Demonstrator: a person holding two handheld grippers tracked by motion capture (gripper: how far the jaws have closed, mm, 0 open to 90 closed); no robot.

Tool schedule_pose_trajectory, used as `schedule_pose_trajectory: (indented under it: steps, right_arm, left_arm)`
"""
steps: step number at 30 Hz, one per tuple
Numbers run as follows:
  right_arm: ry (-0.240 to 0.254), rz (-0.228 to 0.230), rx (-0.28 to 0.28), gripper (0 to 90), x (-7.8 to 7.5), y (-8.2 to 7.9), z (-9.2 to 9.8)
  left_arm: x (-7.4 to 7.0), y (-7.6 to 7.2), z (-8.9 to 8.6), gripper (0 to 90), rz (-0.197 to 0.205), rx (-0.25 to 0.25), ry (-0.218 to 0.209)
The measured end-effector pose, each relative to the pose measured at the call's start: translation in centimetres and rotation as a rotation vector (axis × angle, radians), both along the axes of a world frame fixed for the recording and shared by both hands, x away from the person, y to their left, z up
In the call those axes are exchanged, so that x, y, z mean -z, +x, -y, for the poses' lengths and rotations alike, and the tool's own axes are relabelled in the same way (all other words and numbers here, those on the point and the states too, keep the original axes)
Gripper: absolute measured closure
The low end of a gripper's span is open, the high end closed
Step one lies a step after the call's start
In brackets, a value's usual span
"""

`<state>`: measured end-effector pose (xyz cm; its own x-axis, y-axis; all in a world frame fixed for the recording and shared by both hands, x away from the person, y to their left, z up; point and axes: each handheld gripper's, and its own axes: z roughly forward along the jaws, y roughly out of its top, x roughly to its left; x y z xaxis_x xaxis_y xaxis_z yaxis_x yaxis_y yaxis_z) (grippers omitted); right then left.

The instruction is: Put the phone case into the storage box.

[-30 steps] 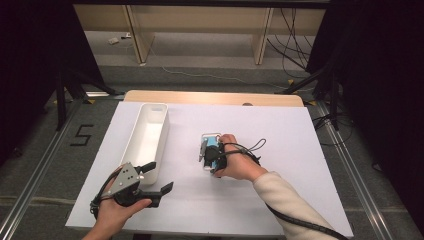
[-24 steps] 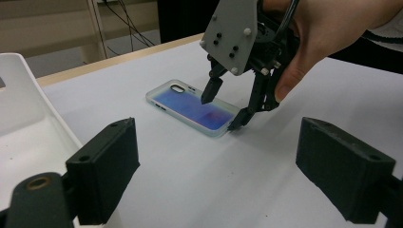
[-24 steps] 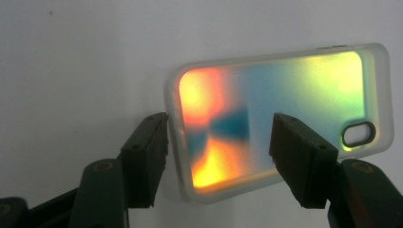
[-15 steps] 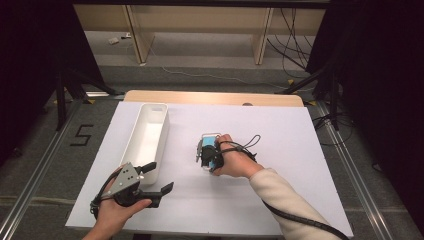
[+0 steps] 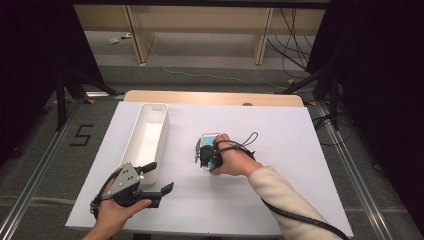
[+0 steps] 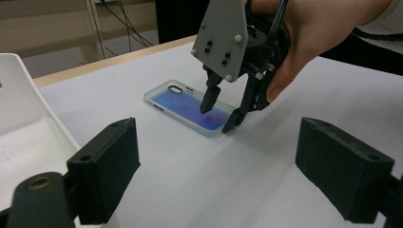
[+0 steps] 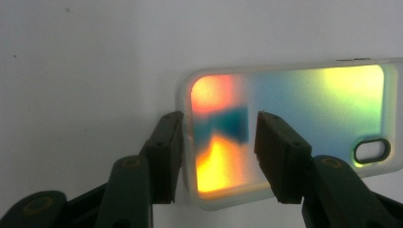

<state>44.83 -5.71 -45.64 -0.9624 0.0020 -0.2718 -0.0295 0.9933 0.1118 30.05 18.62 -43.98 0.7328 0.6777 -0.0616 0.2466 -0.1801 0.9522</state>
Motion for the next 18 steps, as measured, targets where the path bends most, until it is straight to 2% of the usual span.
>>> schedule_pose_trajectory:
  steps: [2, 3, 5, 7, 10, 11, 12, 17, 18]
  right_arm:
    - [-0.001, -0.008, 0.006, 53.3, -0.02, 0.05, -0.03]
    - [-0.014, -0.020, 0.029, 53.6, -0.08, -0.04, -0.03]
    - [-0.016, -0.014, 0.005, 54.9, -0.03, 0.14, -0.01]
    - [-0.024, -0.032, 0.024, 57.8, -0.08, -0.04, -0.12]
    - [-0.030, -0.041, -0.010, 62.8, -0.03, 0.07, -0.17]
    - [-0.030, -0.057, 0.024, 64.2, -0.09, -0.23, -0.25]
    - [-0.019, -0.042, -0.015, 66.9, -0.02, -0.01, -0.24]
    - [-0.017, -0.057, -0.015, 72.4, 0.01, -0.11, -0.23]
    - [-0.037, -0.072, 0.009, 73.9, -0.06, -0.32, -0.22]
  left_arm:
    - [0.00, -0.01, 0.02, 13.8, -0.001, 0.002, 0.000]
    - [0.00, -0.01, 0.02, 13.8, -0.001, 0.002, 0.000]
    - [-0.01, -0.01, 0.02, 13.9, 0.001, 0.001, 0.002]
    - [-0.01, -0.02, 0.03, 13.8, 0.002, 0.001, 0.003]
    - [0.00, -0.02, 0.05, 13.9, 0.002, 0.001, 0.003]
    - [0.01, -0.03, 0.06, 13.9, -0.001, 0.003, -0.001]
    - [0.01, -0.02, 0.06, 13.9, -0.001, 0.005, -0.002]
    - [0.00, -0.04, 0.08, 13.9, 0.000, 0.003, -0.002]
    - [0.00, -0.03, 0.08, 13.9, 0.000, 0.003, -0.001]
